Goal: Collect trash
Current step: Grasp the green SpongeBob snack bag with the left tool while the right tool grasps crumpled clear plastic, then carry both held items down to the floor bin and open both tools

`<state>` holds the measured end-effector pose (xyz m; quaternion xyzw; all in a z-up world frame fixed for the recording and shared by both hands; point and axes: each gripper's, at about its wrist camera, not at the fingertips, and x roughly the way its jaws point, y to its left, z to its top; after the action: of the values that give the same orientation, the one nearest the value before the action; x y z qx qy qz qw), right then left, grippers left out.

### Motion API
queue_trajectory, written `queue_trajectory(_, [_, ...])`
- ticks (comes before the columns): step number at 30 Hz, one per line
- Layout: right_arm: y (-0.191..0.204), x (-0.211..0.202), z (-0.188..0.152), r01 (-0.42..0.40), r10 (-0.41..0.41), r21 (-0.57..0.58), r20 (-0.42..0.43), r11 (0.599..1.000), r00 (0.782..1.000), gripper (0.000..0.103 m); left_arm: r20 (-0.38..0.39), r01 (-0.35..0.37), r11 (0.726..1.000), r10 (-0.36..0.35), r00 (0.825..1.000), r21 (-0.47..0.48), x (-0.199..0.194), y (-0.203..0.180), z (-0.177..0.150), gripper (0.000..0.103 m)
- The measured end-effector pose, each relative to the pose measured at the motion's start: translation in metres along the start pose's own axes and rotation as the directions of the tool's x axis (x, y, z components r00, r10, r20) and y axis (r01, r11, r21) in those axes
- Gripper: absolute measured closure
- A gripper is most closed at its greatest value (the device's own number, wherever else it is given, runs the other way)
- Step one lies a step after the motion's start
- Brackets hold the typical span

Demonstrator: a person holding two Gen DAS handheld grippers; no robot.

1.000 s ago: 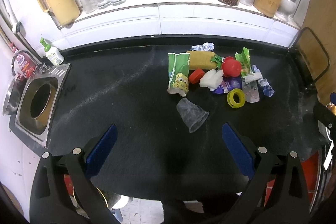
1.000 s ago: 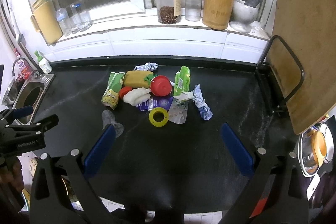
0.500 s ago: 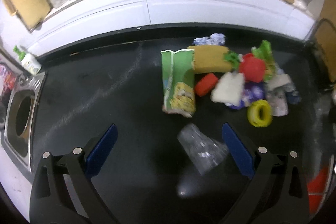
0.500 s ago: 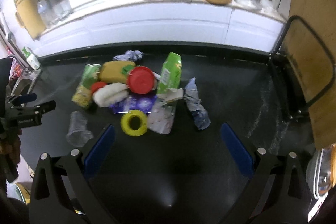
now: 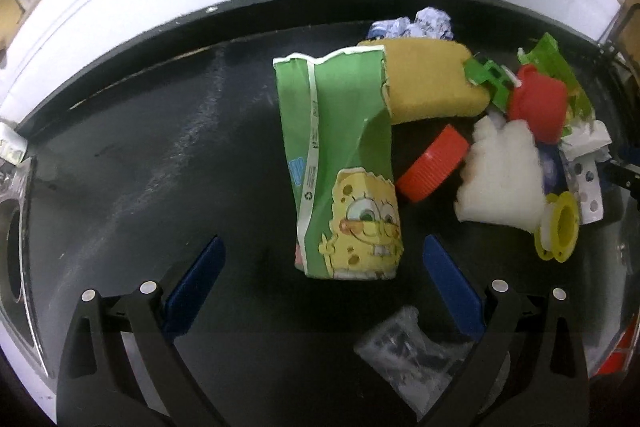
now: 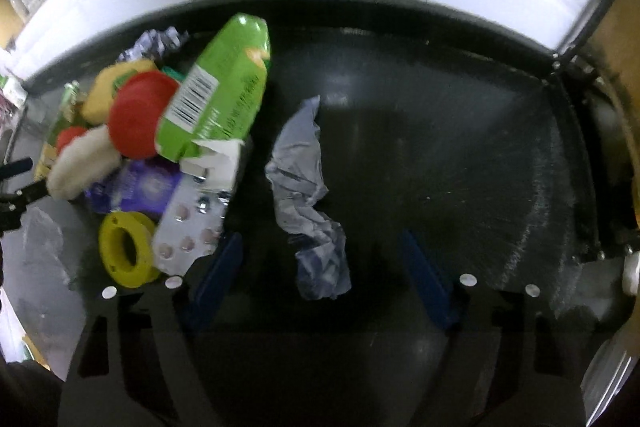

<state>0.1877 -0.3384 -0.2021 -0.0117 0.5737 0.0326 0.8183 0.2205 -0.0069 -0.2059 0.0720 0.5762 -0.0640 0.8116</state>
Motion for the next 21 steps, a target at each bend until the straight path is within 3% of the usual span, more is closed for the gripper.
queue_trajectory(6, [-0.001, 0.020, 0.000, -0.011, 0.009, -0.023, -0.050, 1.000, 0.999, 0.055, -0.016, 0.020, 1.000, -0.020, 1.000, -0.006, 0.013, 0.007, 0.008, 0.010])
queue_trajectory(8, [-0.001, 0.022, -0.001, -0.014, 0.012, -0.028, -0.056, 1.000, 0.998, 0.072, -0.021, 0.019, 1.000, -0.019, 1.000, 0.002, 0.017, 0.010, 0.010, 0.016])
queue_trajectory(9, [0.000, 0.023, -0.002, -0.018, 0.016, -0.025, -0.058, 1.000, 0.998, 0.075, -0.029, 0.022, 1.000, -0.022, 0.999, 0.004, 0.019, 0.011, 0.011, 0.024])
queue_trajectory(11, [0.001, 0.020, -0.005, -0.023, 0.022, -0.018, -0.055, 1.000, 0.998, 0.078, -0.047, 0.039, 0.999, -0.039, 0.998, -0.004, 0.023, 0.015, 0.011, 0.043])
queue_trajectory(21, [0.005, -0.030, -0.006, 0.011, -0.012, 0.020, 0.036, 1.000, 0.999, 0.079, 0.044, 0.007, 0.999, -0.005, 0.999, -0.048, -0.025, 0.031, 0.006, 0.045])
